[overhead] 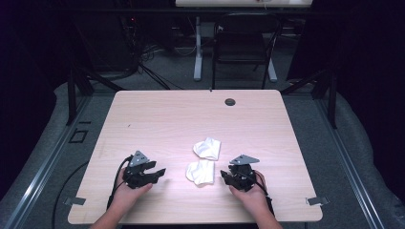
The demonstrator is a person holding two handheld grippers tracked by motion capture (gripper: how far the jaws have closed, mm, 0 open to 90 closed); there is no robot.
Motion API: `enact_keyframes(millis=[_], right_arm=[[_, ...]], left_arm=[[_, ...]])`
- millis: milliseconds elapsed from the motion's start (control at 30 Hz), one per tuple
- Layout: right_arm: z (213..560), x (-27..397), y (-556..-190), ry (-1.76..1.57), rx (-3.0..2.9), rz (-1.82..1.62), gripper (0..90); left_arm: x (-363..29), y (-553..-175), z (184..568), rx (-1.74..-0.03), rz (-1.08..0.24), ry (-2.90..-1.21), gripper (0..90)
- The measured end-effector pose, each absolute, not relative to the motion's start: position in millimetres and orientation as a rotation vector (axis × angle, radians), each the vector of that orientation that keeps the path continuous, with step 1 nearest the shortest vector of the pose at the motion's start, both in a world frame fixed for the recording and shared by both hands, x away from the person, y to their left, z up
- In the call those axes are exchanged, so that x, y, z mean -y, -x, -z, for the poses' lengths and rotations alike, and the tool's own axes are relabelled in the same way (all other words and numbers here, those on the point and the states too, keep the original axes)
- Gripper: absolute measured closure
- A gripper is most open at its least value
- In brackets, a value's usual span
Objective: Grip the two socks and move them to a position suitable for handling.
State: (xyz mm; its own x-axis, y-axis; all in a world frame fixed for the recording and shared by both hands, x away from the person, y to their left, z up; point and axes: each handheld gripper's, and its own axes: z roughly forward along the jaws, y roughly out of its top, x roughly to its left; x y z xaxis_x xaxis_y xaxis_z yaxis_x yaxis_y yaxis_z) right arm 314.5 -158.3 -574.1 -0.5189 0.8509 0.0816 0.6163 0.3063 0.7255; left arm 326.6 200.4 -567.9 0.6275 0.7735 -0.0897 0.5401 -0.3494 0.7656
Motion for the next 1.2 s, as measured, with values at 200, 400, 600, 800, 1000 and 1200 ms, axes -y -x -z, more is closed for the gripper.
enact_keyframes(millis=[200,400,600,800,1000,1200], right_arm=[[575.4,156.2,-314.4,-1.322,-2.276,-1.031,61.7],[573.5,156.2,-313.3,-1.337,-2.269,-1.053,64.9],[569.5,155.1,-311.9,-1.363,-2.271,-1.089,65.6],[556.8,145.5,-312.8,-1.344,-2.278,-1.121,64.9],[551.4,133.2,-327.5,-1.324,-2.293,-1.078,68.6],[554.8,113.0,-338.8,-1.303,-2.318,-1.066,74.8]], left_arm=[[-195.7,-324.8,568.8,-1.019,-0.344,-2.053,48.0],[-192.2,-323.2,570.4,-1.022,-0.318,-2.052,50.8],[-188.9,-321.9,569.9,-1.014,-0.276,-2.045,52.1],[-189.2,-321.5,568.9,-1.015,-0.270,-2.037,52.7],[-189.2,-320.8,568.5,-1.002,-0.274,-2.043,53.6],[-188.8,-321.4,568.6,-1.003,-0.275,-2.043,54.0]])
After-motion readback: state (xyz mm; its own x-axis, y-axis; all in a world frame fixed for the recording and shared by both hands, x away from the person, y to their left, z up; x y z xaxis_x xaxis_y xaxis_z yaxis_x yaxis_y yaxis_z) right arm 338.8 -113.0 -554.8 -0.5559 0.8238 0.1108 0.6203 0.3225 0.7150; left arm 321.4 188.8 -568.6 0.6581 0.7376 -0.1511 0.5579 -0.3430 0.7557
